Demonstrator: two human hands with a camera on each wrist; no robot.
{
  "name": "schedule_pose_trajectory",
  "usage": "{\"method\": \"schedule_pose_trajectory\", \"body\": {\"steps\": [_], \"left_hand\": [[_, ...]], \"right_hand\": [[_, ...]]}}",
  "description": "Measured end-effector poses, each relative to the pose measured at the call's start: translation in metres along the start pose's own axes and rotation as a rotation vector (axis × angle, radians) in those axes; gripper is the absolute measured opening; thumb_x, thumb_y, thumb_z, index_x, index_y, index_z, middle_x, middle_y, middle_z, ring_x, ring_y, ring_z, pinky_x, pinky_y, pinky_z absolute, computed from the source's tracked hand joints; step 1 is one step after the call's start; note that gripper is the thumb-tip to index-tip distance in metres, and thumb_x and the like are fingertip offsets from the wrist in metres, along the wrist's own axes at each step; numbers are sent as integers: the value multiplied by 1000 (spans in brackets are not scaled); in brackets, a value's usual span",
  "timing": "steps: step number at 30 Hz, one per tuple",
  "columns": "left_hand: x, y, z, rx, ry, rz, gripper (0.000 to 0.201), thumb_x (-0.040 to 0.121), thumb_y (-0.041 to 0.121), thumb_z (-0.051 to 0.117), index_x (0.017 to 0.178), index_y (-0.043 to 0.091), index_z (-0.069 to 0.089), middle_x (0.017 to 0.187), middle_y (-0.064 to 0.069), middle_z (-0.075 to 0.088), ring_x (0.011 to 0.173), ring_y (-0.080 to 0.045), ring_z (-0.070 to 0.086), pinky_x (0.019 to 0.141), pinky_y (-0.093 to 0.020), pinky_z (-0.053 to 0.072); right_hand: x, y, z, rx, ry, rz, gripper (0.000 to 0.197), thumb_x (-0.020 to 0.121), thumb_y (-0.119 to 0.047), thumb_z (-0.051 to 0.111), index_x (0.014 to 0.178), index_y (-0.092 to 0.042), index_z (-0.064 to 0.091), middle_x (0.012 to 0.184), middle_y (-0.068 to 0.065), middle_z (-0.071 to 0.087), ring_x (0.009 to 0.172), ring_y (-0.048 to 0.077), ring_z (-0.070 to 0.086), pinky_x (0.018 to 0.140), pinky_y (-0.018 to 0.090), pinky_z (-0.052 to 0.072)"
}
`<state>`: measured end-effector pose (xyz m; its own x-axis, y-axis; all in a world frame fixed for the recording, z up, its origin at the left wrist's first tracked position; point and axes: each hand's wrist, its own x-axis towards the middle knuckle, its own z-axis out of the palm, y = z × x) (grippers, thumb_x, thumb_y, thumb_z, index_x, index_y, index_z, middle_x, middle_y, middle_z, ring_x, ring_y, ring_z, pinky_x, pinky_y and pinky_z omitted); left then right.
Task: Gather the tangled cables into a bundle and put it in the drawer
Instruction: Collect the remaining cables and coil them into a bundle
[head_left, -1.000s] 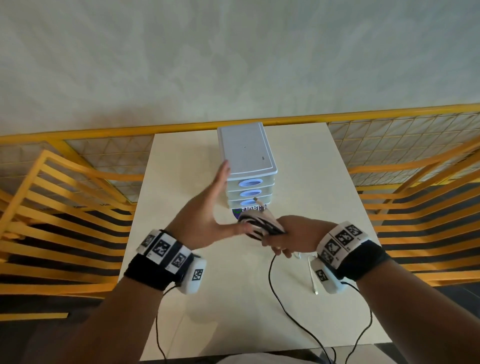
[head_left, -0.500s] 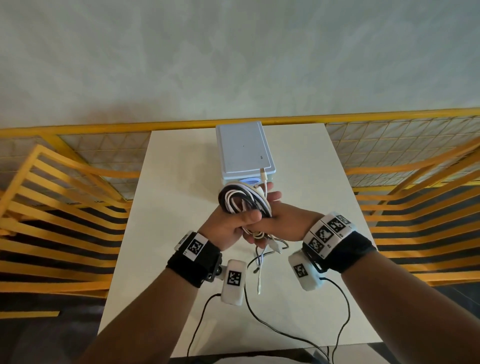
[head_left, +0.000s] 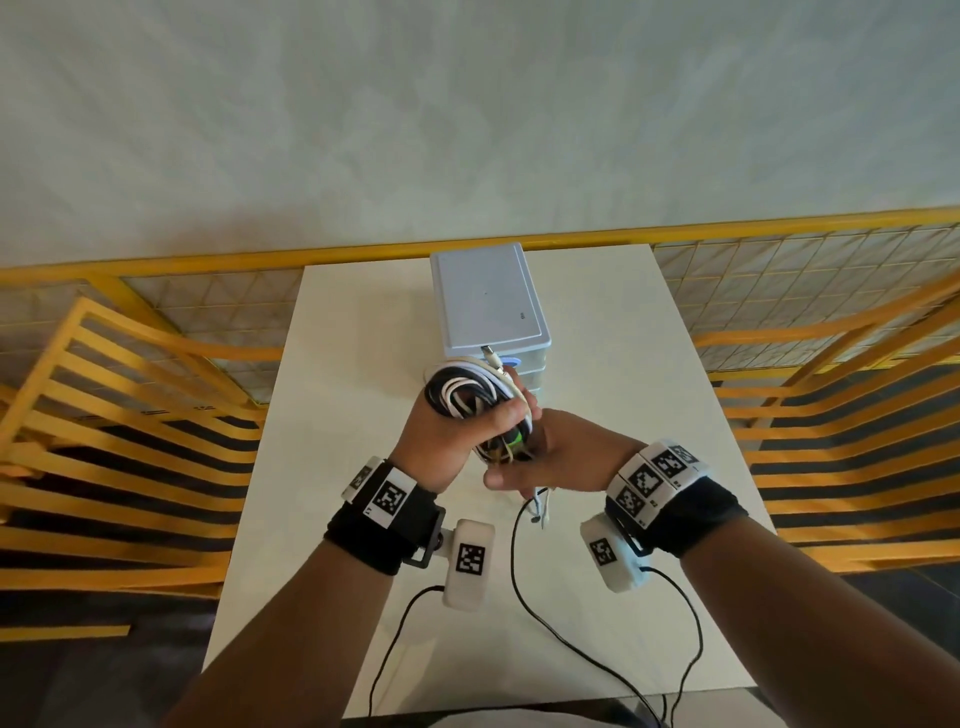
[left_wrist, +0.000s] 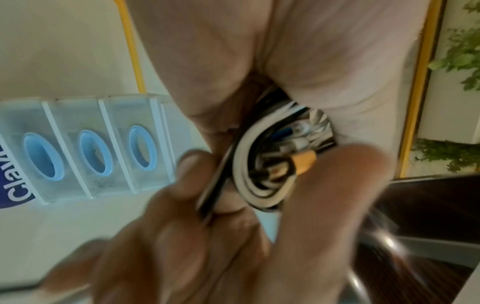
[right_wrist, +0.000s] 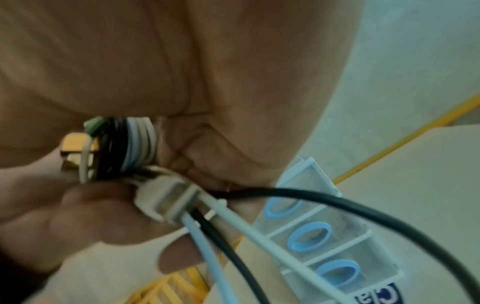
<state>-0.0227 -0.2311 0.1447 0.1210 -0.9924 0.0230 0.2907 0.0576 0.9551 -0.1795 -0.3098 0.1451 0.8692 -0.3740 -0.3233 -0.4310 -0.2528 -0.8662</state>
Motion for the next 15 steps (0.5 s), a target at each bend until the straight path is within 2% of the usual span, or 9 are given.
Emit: {"method": "schedule_pose_trajectory", "body": {"steps": [2, 4, 5, 8, 11, 12, 13, 15], "left_hand": [[1, 2, -5, -12, 3, 21, 18, 80, 13, 77, 97, 13, 72, 89, -20, 70, 85, -37, 68, 80, -54, 57], [3, 6, -12, -5, 7, 34, 17, 80, 13, 76, 97, 13, 73, 86, -20, 68, 79, -34, 68, 79, -44, 54], [3, 8, -17, 0, 13, 34, 16, 80, 14, 77, 95, 14, 73, 86, -19, 68, 78, -33, 67, 79, -43, 53], [7, 13, -36, 51, 38, 14, 16, 78, 15, 79, 92, 14, 73, 84, -14, 70, 76, -32, 68, 80, -45, 54], [7, 13, -50, 197, 83, -25, 34, 75, 21, 87, 100, 5, 70, 91, -19, 71, 85, -38, 69, 91, -58, 53], [7, 12, -53, 281, 90, -44, 38, 74, 24, 88, 102, 6, 70, 95, -18, 73, 90, -40, 71, 95, -61, 54], [6, 14, -54, 388, 80, -57, 35, 74, 26, 88, 101, 10, 72, 96, -14, 76, 93, -39, 72, 96, -59, 55], [4, 17, -54, 618, 1, -67, 23, 77, 28, 87, 95, 21, 75, 94, -4, 78, 92, -28, 75, 93, -49, 58]], "right_hand": [[-1, 7, 4, -76, -44, 45, 27, 92, -46, 71, 70, -31, 67, 65, -4, 70, 61, 7, 65, 71, 15, 50], [-2, 17, 9, -63, -57, 107, 30, 96, -44, 65, 73, -26, 67, 58, -8, 62, 55, 8, 60, 67, 14, 49], [-4, 23, 10, -43, -54, 141, 31, 98, -44, 63, 77, -20, 66, 57, -7, 59, 52, 9, 58, 66, 16, 49], [-13, 36, 10, 88, -11, 203, 34, 102, -39, 57, 78, -15, 59, 59, -3, 47, 50, 11, 44, 57, 20, 45], [-17, 39, 7, 140, 9, 213, 35, 105, -38, 51, 77, -17, 55, 63, -6, 43, 54, 13, 37, 55, 22, 38], [-17, 39, 5, 133, 8, 211, 36, 105, -39, 50, 77, -17, 55, 63, -5, 43, 55, 14, 37, 55, 23, 39], [-18, 39, 4, 112, 1, 216, 36, 105, -40, 50, 78, -17, 56, 62, -3, 44, 55, 16, 39, 56, 25, 43], [-19, 39, 0, 75, -12, 237, 37, 103, -44, 51, 78, -17, 59, 59, -2, 49, 52, 19, 45, 62, 34, 49]]}}
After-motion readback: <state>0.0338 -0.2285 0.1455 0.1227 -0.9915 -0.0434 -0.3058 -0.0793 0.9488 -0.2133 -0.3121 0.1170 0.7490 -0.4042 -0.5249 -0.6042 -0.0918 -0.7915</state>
